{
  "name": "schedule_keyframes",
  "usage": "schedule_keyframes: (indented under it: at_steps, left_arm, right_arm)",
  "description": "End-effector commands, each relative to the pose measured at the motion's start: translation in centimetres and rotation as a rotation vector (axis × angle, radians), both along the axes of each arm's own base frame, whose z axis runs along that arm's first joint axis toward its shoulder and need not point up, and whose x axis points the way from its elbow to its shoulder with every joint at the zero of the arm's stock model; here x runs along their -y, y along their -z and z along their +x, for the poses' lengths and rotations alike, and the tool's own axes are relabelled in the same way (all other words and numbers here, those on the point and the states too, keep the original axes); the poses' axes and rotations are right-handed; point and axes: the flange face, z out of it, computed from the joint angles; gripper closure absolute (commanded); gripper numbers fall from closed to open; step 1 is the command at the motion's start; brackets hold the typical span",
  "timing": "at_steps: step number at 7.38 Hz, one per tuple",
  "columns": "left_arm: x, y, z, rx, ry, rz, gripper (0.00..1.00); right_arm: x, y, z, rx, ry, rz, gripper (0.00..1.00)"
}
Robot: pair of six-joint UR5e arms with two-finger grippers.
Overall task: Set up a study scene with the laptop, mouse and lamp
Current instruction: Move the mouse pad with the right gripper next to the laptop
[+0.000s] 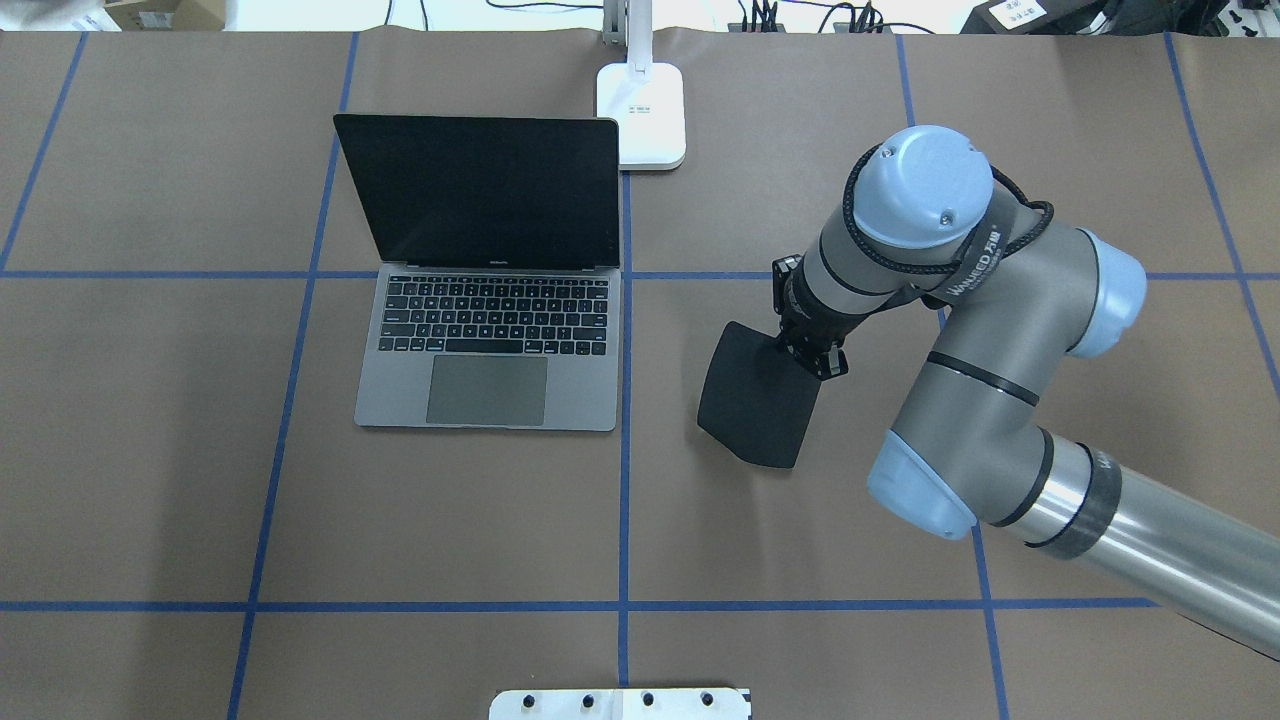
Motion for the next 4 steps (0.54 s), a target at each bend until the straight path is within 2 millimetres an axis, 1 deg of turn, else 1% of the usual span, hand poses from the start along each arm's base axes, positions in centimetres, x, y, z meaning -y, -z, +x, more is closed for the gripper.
schedule_keyframes:
  at_steps: [1,2,4]
  left_arm:
    - [-0.1,-0.4,0.0,0.000,0.000,-0.008,0.00]
    - [-0.1,-0.4,0.0,0.000,0.000,-0.008,0.00]
    - [-0.2,-0.7,0.1,-0.002,-0.002,-0.015,0.00]
  right_arm:
    - [2.1,1.4,-2.2,-0.021,-0.043,0.008,1.00]
    - [2.9,2.1,-2.7,-0.030,-0.067,0.023,1.00]
    - [4.7,-0.3,-3.4,-0.078,-0.116,0.050,1.00]
